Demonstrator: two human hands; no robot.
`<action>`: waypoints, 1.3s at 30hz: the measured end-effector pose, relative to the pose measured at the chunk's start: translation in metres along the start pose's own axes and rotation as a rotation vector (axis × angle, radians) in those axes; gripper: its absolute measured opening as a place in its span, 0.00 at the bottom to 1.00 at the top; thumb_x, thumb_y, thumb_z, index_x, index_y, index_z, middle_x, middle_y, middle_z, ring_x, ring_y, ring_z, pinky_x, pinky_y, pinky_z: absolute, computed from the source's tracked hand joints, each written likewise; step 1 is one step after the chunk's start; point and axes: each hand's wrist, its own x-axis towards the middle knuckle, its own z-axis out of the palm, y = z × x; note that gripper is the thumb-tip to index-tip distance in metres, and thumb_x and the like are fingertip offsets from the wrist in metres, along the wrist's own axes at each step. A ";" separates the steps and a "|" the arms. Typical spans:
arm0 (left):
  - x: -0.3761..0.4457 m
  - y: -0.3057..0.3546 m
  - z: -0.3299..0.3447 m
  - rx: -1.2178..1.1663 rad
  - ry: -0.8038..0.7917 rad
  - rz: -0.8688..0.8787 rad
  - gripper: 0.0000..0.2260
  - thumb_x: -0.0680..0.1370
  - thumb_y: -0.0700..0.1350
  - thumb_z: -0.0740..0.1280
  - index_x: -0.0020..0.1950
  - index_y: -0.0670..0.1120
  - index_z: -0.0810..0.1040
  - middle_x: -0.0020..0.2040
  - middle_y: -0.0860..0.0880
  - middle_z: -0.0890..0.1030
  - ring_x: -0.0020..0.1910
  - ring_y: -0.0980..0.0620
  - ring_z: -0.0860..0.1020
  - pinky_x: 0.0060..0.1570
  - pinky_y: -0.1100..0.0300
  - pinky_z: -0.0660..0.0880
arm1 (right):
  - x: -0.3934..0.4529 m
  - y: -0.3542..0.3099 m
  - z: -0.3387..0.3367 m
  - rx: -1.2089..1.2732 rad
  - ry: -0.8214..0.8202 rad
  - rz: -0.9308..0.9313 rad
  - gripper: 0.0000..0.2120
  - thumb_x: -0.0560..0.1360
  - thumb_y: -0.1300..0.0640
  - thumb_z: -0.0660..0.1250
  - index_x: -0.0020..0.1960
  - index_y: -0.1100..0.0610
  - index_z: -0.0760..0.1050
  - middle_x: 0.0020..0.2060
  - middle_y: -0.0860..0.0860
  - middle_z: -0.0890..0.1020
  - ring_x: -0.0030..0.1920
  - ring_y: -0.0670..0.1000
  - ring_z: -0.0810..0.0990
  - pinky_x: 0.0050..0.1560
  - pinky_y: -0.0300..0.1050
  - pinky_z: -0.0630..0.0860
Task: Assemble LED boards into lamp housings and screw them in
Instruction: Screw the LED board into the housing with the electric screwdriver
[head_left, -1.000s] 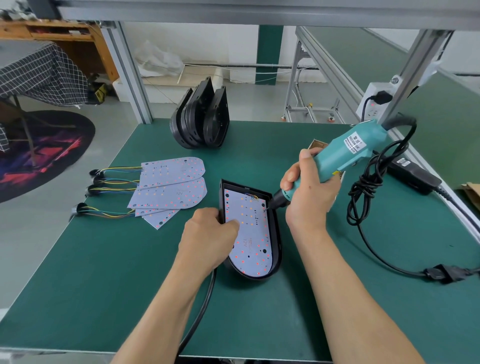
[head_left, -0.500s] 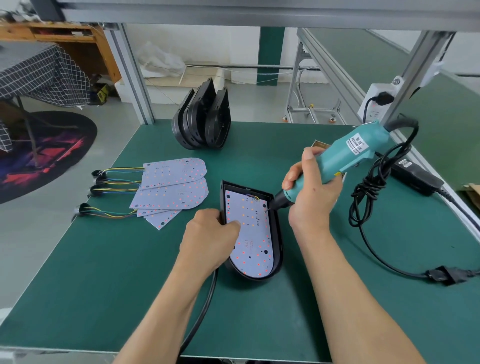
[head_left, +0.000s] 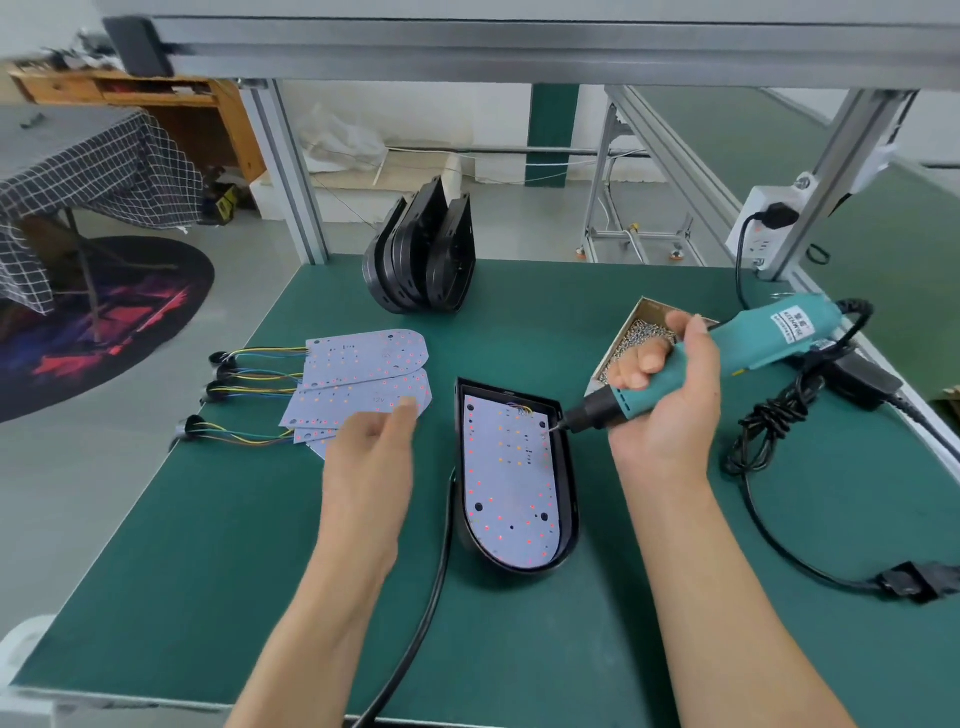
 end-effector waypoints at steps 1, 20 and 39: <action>0.002 0.005 -0.003 -0.226 -0.013 -0.071 0.09 0.81 0.48 0.66 0.43 0.46 0.75 0.32 0.51 0.74 0.31 0.50 0.69 0.30 0.58 0.69 | 0.000 0.001 0.000 0.011 -0.001 0.008 0.07 0.83 0.52 0.62 0.48 0.53 0.75 0.29 0.48 0.70 0.26 0.47 0.66 0.31 0.41 0.64; -0.024 0.037 0.041 -0.841 -0.531 -0.160 0.11 0.88 0.35 0.53 0.65 0.35 0.72 0.57 0.35 0.85 0.57 0.40 0.85 0.52 0.55 0.84 | -0.007 -0.015 0.007 0.335 -0.069 0.112 0.08 0.81 0.50 0.63 0.46 0.53 0.74 0.28 0.44 0.69 0.26 0.43 0.65 0.30 0.36 0.66; -0.041 0.023 0.075 -1.018 -0.664 -0.326 0.15 0.88 0.38 0.50 0.69 0.38 0.72 0.64 0.42 0.84 0.59 0.48 0.85 0.56 0.55 0.83 | -0.017 -0.021 0.021 0.275 -0.124 -0.005 0.09 0.80 0.50 0.61 0.46 0.53 0.74 0.28 0.45 0.70 0.26 0.44 0.65 0.32 0.38 0.67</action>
